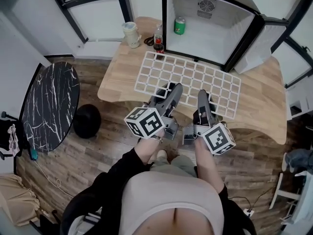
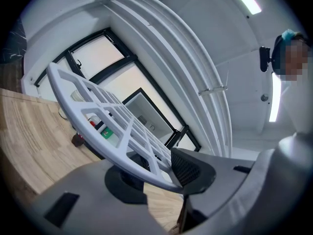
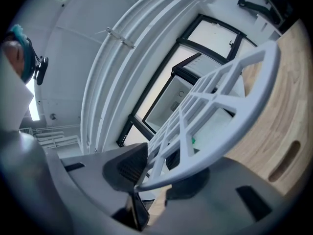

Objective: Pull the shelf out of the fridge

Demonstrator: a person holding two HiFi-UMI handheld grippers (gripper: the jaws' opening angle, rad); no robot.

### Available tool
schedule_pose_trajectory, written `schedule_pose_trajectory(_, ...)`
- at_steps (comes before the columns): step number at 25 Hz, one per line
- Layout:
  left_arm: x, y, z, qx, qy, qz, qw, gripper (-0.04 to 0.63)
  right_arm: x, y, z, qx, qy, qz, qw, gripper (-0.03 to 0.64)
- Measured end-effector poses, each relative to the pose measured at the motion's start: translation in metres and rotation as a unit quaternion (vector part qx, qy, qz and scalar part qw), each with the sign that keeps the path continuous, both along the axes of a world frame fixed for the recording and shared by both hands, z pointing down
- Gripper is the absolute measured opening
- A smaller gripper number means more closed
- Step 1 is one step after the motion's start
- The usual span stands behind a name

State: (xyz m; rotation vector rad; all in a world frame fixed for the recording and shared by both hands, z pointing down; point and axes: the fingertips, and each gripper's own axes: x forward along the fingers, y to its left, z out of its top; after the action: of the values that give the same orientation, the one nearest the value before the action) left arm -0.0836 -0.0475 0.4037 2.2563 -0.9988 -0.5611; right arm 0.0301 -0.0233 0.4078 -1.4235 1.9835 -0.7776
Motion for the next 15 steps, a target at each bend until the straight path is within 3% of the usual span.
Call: schedule_pose_trajectory(15, 0.040, 0.090, -0.010, 0.009, 0.003, -0.017, 0.9998, 0.149, 0.041, 0.087, -0.012, 0.007, 0.008, -0.017, 1.000, 0.121)
